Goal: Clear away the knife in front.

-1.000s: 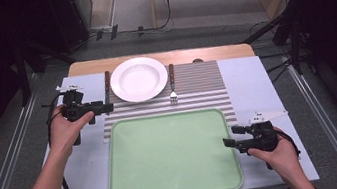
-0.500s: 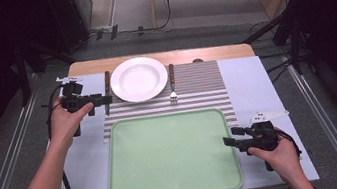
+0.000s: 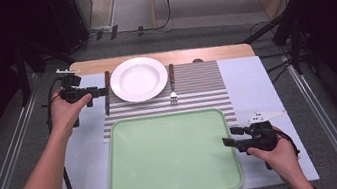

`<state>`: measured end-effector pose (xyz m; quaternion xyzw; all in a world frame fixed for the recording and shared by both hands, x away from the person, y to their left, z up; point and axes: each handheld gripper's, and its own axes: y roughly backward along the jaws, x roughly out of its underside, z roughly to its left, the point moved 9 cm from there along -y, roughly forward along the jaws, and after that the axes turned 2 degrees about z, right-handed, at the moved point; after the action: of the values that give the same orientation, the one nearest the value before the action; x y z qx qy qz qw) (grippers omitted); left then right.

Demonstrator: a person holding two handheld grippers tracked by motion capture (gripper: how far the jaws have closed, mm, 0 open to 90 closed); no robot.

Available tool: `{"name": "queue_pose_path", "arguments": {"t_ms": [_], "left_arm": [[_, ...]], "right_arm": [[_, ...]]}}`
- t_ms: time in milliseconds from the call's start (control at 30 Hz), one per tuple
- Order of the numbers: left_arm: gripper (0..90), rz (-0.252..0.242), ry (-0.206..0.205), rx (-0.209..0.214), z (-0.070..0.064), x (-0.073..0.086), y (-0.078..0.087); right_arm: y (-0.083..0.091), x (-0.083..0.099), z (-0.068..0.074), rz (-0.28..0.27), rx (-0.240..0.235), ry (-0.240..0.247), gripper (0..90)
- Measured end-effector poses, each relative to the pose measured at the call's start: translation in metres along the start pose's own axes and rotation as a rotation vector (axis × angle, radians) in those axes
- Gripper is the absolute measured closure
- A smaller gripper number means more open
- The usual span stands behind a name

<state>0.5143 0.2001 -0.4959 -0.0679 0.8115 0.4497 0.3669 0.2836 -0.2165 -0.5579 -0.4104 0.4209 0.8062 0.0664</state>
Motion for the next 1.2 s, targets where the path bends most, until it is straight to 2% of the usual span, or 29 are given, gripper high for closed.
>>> {"name": "queue_pose_path", "arguments": {"t_ms": [133,200,300,567,833,1000,1067,1133,1200], "left_arm": [[34.4,-0.006,0.019,0.0,0.005,-0.007,-0.005],[34.5,-0.006,0.019,-0.014,0.009,-0.009,-0.007],[34.5,-0.025,0.035,-0.016,0.014,-0.012,-0.011],[34.6,-0.028,0.063,-0.06,0.029,-0.008,-0.026],[34.5,-0.059,0.089,-0.092,0.043,-0.008,-0.037],[34.6,-0.033,0.094,-0.122,0.049,-0.003,-0.046],[38.8,-0.034,0.091,-0.131,0.05,-0.002,-0.05],[38.9,-0.035,0.092,-0.137,0.05,-0.002,-0.054],[43.0,-0.027,0.082,-0.164,0.051,-0.001,-0.058]], "right_arm": [[0.0,-0.001,0.0,-0.007,-0.006,0.011,33.3],[0.0,-0.001,0.0,-0.003,-0.002,0.015,33.0],[-0.001,-0.001,0.001,-0.007,-0.009,0.023,32.5],[-0.002,0.0,0.001,0.002,-0.012,0.023,32.5],[-0.001,0.0,0.0,0.0,-0.006,0.021,32.5],[-0.001,0.0,-0.001,0.001,-0.001,0.018,32.5],[-0.001,0.0,-0.001,0.003,0.002,0.018,32.5],[-0.001,0.0,-0.002,0.005,0.003,0.019,32.5],[-0.001,0.001,-0.002,0.005,0.006,0.019,32.5]]}}
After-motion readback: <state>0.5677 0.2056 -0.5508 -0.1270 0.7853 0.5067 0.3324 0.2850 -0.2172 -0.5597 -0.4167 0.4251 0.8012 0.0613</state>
